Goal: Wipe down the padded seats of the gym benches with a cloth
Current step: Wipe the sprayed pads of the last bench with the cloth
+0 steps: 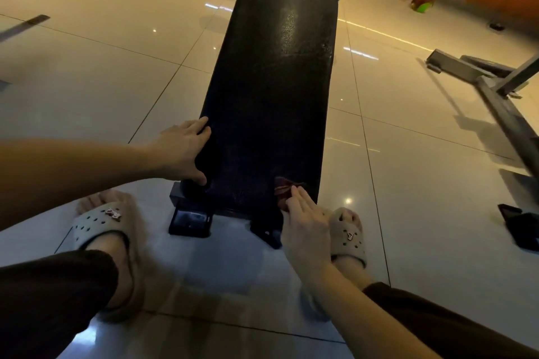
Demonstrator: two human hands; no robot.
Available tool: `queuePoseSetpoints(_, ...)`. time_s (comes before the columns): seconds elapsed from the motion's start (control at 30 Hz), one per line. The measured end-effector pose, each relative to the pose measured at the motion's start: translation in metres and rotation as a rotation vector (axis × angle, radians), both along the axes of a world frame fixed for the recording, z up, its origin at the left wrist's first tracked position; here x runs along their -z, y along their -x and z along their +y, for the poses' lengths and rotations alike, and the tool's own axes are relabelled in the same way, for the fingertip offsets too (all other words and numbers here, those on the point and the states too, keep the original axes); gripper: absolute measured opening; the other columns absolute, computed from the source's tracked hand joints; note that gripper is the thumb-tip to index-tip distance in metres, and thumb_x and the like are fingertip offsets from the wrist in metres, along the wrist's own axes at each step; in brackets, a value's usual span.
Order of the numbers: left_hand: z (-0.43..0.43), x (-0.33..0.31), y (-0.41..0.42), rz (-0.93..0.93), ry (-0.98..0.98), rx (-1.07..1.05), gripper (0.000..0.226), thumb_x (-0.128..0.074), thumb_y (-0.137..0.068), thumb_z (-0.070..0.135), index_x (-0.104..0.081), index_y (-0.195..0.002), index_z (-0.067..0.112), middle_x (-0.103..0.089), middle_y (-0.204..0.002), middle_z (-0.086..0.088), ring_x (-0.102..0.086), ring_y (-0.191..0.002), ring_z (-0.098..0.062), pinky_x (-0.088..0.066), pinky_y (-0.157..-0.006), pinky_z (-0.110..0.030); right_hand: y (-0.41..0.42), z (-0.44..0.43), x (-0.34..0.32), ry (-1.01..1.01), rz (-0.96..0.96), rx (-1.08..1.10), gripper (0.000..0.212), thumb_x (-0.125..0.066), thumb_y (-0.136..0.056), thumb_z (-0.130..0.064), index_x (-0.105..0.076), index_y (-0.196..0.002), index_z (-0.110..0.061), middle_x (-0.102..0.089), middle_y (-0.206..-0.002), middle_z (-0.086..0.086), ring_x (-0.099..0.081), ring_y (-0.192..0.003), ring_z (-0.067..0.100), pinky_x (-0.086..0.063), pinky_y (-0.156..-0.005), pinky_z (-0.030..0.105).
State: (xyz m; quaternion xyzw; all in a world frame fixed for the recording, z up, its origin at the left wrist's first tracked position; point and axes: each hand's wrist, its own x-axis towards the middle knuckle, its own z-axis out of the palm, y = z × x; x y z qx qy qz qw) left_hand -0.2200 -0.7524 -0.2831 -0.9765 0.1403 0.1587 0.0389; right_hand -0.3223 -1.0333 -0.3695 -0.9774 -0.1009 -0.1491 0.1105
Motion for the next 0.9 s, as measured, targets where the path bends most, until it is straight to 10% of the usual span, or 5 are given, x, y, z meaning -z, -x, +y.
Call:
queuePoseSetpoints(0.33, 0.013, -0.006, -0.007, 0.016, -0.114, 0.113, 0.123, -0.071, -0.079, 0.068, 0.001, -0.162, 0.014, 0.012, -0.169, -0.006, -0.005, -0.155, -0.027, -0.017, -0.124, -0.038, -0.002, 0.124, -0.008, -0.042, 0.160, -0.650, 0.040, -0.058, -0.082, 0.000, -0.064, -0.122, 0.001, -0.062, -0.136, 0.022, -0.053, -0.133, 0.035, -0.041, -0.115, 0.045)
queuePoseSetpoints(0.67, 0.019, -0.001, -0.005, 0.001, -0.091, 0.122, 0.120, -0.071, -0.082, 0.064, 0.003, -0.162, 0.015, 0.013, -0.169, -0.006, -0.006, -0.155, -0.027, -0.016, -0.124, -0.039, -0.046, -0.011, -0.032, -0.210, 0.032, 0.080, 0.026, -0.061, -0.096, -0.012, -0.060, -0.122, -0.014, -0.066, -0.117, 0.002, -0.064, -0.106, 0.019, -0.055, -0.090, 0.033)
queuePoseSetpoints(0.8, 0.015, -0.004, -0.002, 0.010, -0.130, 0.113, 0.117, -0.070, -0.083, 0.064, 0.001, -0.162, 0.014, 0.011, -0.170, -0.007, -0.007, -0.155, -0.027, -0.015, -0.124, -0.039, -0.017, 0.089, -0.008, -0.180, 0.098, -0.244, 0.049, -0.071, -0.083, 0.002, -0.062, -0.130, -0.003, -0.064, -0.135, 0.016, -0.058, -0.129, 0.030, -0.045, -0.113, 0.043)
queuePoseSetpoints(0.9, 0.014, -0.008, -0.005, -0.019, -0.149, 0.141, 0.116, -0.069, -0.084, 0.065, -0.001, -0.162, 0.013, 0.006, -0.170, -0.009, -0.006, -0.156, -0.027, -0.013, -0.125, -0.038, -0.031, 0.093, -0.038, -0.221, 0.249, -0.441, 0.027, -0.063, -0.092, -0.008, -0.063, -0.119, -0.007, -0.068, -0.118, 0.011, -0.064, -0.110, 0.030, -0.055, -0.094, 0.047)
